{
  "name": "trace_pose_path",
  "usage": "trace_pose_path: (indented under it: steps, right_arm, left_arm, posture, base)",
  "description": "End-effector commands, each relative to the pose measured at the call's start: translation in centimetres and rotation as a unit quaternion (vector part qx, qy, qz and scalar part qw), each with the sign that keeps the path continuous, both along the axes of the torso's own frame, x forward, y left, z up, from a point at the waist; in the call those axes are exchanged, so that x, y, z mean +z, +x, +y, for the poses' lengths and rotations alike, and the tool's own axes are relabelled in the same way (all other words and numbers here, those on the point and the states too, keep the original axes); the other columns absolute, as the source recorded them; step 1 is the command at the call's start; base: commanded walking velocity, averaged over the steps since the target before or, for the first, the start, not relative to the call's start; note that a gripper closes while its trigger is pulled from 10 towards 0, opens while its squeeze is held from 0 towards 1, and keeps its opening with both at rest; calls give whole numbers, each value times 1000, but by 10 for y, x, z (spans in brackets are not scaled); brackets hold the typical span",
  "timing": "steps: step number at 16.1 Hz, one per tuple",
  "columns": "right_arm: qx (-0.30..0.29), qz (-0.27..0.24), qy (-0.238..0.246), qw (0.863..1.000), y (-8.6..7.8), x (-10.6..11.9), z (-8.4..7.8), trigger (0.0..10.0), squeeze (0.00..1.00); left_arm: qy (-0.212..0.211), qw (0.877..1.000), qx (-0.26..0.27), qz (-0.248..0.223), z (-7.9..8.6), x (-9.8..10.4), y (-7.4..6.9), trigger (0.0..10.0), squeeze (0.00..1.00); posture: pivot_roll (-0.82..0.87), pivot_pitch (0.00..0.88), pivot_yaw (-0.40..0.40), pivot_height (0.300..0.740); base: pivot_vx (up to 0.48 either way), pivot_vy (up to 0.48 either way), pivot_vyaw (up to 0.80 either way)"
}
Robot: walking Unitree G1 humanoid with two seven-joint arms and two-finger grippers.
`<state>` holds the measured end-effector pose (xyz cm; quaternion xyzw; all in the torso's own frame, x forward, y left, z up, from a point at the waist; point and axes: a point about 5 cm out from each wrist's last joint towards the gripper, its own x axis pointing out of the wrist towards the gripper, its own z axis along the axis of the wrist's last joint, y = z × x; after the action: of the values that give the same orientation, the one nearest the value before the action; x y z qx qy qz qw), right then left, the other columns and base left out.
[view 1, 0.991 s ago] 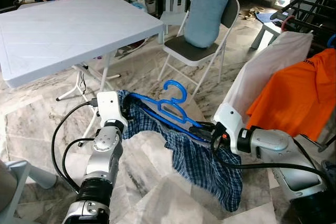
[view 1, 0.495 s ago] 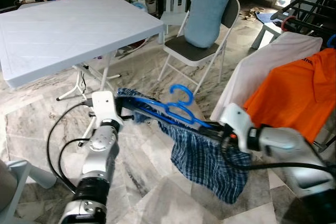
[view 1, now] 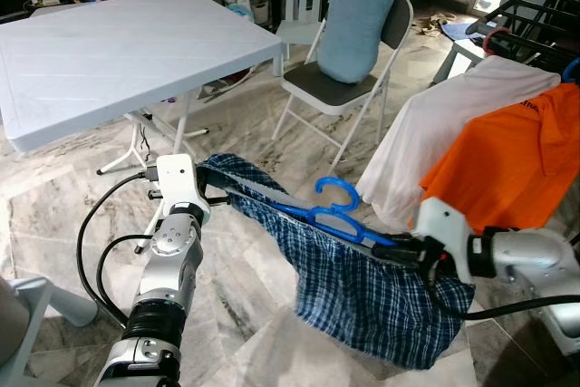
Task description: Hang hanger
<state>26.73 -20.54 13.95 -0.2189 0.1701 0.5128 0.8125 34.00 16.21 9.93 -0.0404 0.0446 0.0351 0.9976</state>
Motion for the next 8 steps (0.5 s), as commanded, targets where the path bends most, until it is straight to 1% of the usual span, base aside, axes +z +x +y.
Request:
trace_pose_path:
  steps: [1, 3, 4, 6, 7, 8]
  right_arm:
    - [-14, -13, -3, 1000, 4, 13, -15, 10000, 0]
    - [-30, -29, 30, 999, 11, 29, -21, 10000, 0]
    - [-26, -32, 52, 998, 11, 38, -23, 10000, 0]
    - [4, -48, 92, 995, 8, 58, -24, 10000, 0]
    - [2, -52, 123, 991, 9, 67, -25, 10000, 0]
    - [2, -49, 135, 990, 9, 70, -26, 10000, 0]
  left_arm:
    - [3, 1000, 28, 7, 17, 0, 1, 0, 0]
    - [-4, 999, 27, 29, 18, -9, -1, 0, 0]
    - [-3, 999, 24, 36, 18, -11, -3, 0, 0]
    - [-8, 999, 22, 45, 17, -13, -4, 0, 0]
    - [-10, 999, 13, 52, 12, -17, -6, 0, 0]
    - [-11, 998, 10, 55, 10, -19, -7, 0, 0]
  posture:
    - [-247, 0, 4, 740]
    - [-247, 0, 4, 740]
    - [-246, 0, 4, 740]
    - [-246, 0, 3, 740]
    - [-247, 0, 2, 740]
    - [-248, 0, 2, 740]
  base:
    - [0, 0, 0]
    - [0, 0, 0]
    - [0, 0, 0]
    - [0, 0, 0]
    - [0, 0, 0]
    - [0, 0, 0]
